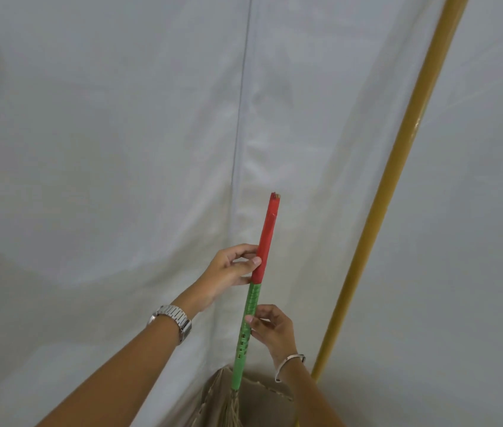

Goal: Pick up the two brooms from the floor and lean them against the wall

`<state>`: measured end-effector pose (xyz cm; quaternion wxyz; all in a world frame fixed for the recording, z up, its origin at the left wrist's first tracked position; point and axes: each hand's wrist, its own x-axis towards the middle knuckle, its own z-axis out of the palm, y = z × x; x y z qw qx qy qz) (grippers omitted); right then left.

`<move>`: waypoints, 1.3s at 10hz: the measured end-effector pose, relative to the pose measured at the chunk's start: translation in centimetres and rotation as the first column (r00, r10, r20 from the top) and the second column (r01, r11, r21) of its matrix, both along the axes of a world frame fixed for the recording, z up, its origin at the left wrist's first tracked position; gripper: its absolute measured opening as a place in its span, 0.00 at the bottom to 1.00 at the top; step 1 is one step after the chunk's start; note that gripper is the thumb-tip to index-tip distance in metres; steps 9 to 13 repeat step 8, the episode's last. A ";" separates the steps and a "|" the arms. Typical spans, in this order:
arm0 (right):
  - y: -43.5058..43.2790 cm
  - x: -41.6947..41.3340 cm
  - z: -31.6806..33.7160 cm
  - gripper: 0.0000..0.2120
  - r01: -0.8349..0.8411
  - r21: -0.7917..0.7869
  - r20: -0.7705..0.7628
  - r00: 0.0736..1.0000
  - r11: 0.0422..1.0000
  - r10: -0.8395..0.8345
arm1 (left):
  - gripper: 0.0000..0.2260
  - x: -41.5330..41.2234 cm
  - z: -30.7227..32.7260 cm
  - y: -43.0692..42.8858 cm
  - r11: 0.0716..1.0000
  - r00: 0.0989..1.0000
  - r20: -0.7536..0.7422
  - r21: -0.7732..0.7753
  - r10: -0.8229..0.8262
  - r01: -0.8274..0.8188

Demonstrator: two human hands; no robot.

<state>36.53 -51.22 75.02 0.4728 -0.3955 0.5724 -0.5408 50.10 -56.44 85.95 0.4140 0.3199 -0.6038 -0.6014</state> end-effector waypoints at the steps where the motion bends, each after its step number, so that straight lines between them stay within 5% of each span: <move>1: -2.8 -0.4 -2.5 0.07 0.008 -0.008 -0.002 1.000 1.000 -0.008 | 0.10 -0.3 -2.4 -2.1 0.999 1.000 -0.017 0.020 0.025 -0.025; 5: -7.4 0.0 -8.2 0.13 0.107 -0.012 -0.044 0.993 0.994 -0.107 | 0.15 -0.8 -6.5 -5.2 0.946 0.937 -0.146 -0.023 0.316 -0.323; 7: -7.0 -0.4 -8.1 0.16 0.021 0.016 -0.074 0.997 1.000 -0.020 | 0.18 -1.3 -7.0 -4.4 0.826 0.856 -0.134 -0.223 0.500 -0.517; 13: -6.6 -0.3 -8.1 0.15 0.021 0.007 -0.089 0.996 1.000 -0.020 | 0.19 -1.8 -7.4 -3.7 0.803 0.829 -0.159 -0.207 0.537 -0.560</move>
